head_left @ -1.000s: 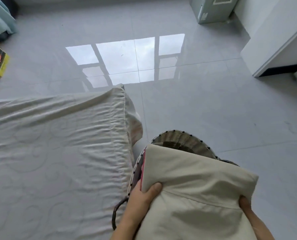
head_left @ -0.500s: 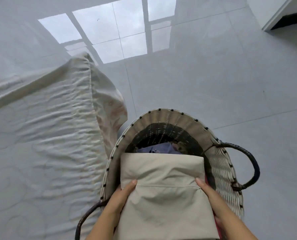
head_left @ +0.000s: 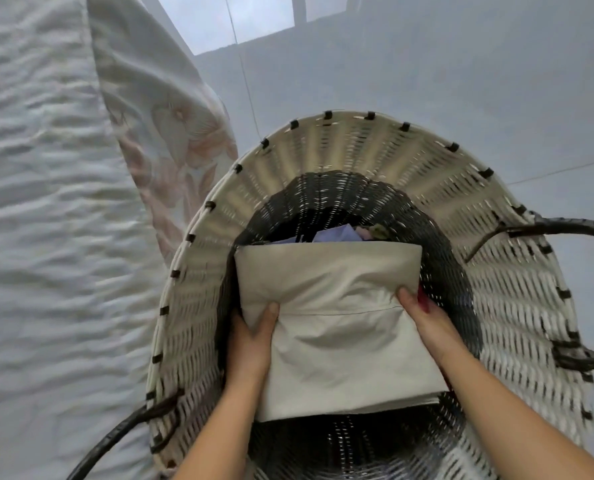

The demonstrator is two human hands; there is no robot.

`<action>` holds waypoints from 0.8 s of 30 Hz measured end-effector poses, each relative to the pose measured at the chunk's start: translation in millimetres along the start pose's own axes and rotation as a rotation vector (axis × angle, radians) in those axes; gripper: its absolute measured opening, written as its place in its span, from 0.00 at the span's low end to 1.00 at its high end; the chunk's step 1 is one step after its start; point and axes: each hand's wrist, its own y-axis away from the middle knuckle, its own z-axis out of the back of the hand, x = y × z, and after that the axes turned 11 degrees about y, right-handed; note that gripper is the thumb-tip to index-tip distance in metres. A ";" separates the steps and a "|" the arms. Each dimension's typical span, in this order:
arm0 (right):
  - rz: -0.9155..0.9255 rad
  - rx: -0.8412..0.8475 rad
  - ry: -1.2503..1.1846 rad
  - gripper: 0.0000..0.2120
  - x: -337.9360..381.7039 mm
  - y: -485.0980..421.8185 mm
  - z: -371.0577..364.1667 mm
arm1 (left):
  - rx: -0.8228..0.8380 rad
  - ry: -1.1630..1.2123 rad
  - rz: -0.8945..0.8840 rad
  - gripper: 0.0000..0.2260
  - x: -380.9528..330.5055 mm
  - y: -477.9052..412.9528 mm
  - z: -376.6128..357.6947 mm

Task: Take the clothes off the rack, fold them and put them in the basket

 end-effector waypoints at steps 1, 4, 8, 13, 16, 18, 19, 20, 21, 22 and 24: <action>0.009 -0.034 0.027 0.21 0.8 3.4 1.4 | -0.066 -0.145 -0.116 0.48 -5.0 14.8 -1.7; 0.120 -0.309 0.235 0.32 4.1 29.3 -3.8 | -0.002 -0.586 -0.727 0.34 -13.8 54.2 -15.3; 0.547 -0.483 0.862 0.32 -11.1 44.7 -41.0 | 0.126 -0.950 -0.964 0.34 5.7 29.6 -43.6; 0.541 -0.471 1.075 0.31 -30.4 -10.8 -67.9 | 0.059 -1.117 -0.872 0.34 26.5 -12.6 -59.2; 0.551 -0.464 1.137 0.31 -28.1 -36.8 -67.6 | 0.035 -1.147 -0.824 0.34 24.4 -28.1 -71.6; 0.534 -0.450 1.140 0.32 -25.8 -40.8 -63.2 | 0.050 -1.151 -0.803 0.34 19.6 -31.5 -77.2; 0.528 -0.444 1.141 0.32 -25.5 -37.7 -61.3 | 0.060 -1.145 -0.799 0.34 18.2 -29.0 -76.7; 0.515 -0.441 1.138 0.32 -24.6 -33.1 -60.1 | 0.066 -1.143 -0.800 0.34 16.1 -25.7 -74.6; 0.496 -0.417 1.136 0.32 -22.4 -25.8 -60.1 | 0.102 -1.140 -0.796 0.35 13.5 -22.6 -69.1; 0.492 -0.422 1.138 0.32 -20.0 -18.9 -60.7 | 0.110 -1.131 -0.811 0.35 12.2 -20.3 -63.4; 0.455 -0.397 1.177 0.33 -23.1 1.9 -55.8 | 0.124 -1.142 -0.848 0.38 12.7 -7.7 -44.6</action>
